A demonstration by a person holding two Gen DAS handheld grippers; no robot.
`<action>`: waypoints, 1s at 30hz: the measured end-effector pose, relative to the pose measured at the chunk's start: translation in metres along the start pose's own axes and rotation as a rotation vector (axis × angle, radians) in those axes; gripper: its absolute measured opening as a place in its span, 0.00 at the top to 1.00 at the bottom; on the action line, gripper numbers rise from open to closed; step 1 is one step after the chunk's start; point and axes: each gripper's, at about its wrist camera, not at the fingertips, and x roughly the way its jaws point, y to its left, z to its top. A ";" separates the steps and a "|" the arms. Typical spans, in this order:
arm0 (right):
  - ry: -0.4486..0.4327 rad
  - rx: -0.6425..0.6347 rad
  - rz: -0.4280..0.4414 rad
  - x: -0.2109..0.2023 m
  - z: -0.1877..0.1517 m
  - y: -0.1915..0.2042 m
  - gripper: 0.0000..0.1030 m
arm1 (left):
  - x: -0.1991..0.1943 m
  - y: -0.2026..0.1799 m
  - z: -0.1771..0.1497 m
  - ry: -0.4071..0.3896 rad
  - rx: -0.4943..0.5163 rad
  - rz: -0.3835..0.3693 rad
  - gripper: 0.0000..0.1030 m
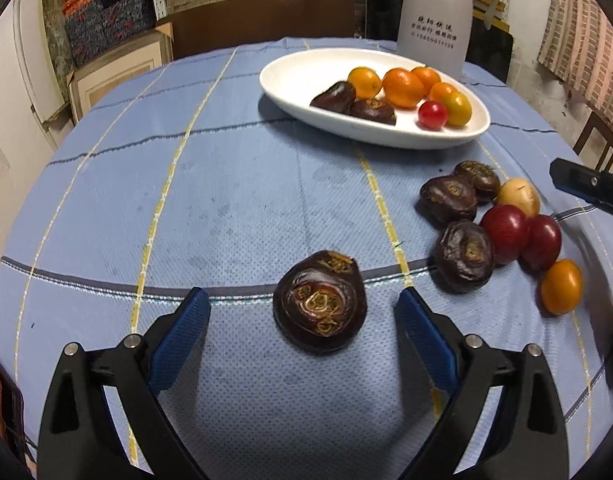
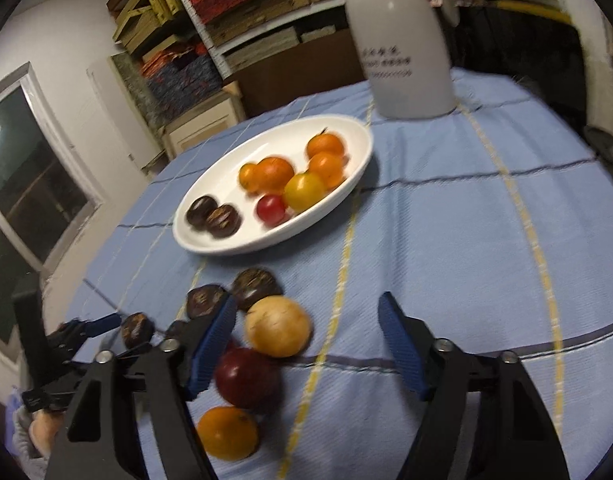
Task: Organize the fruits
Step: 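Grasp a dark brown fruit with the left gripper while the right gripper grasps a pale yellow fruit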
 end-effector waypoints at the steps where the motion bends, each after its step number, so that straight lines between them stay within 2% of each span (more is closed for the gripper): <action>1: 0.026 0.023 0.038 0.005 0.000 -0.002 0.43 | 0.002 0.001 0.000 0.010 -0.006 -0.003 0.09; 3: 0.059 0.062 0.083 0.012 0.001 -0.004 0.53 | 0.003 0.003 0.000 0.014 -0.014 -0.004 0.07; 4: 0.074 0.076 0.099 0.015 0.001 -0.004 0.53 | 0.003 0.003 0.000 0.014 -0.014 -0.004 0.07; 14: 0.089 0.006 0.051 0.026 -0.005 0.016 0.54 | -0.003 -0.004 0.000 -0.020 0.018 -0.021 0.08; 17: 0.105 -0.029 0.016 0.032 -0.007 0.020 0.54 | -0.002 -0.005 0.000 -0.011 0.018 -0.037 0.25; 19: 0.108 -0.041 0.007 0.034 -0.008 0.022 0.54 | -0.002 -0.005 0.000 -0.016 0.020 -0.044 0.28; 22: 0.103 -0.046 0.005 0.034 -0.008 0.021 0.57 | -0.003 -0.005 0.000 -0.027 0.020 -0.051 0.42; 24: 0.098 -0.041 0.008 0.032 -0.007 0.019 0.60 | -0.004 -0.002 0.002 -0.037 0.001 -0.068 0.58; 27: 0.086 -0.028 0.007 0.028 -0.006 0.016 0.60 | -0.005 0.006 0.003 -0.043 -0.041 -0.105 0.59; 30: 0.059 -0.012 0.009 0.022 -0.005 0.012 0.60 | -0.006 0.006 0.003 -0.049 -0.044 -0.106 0.59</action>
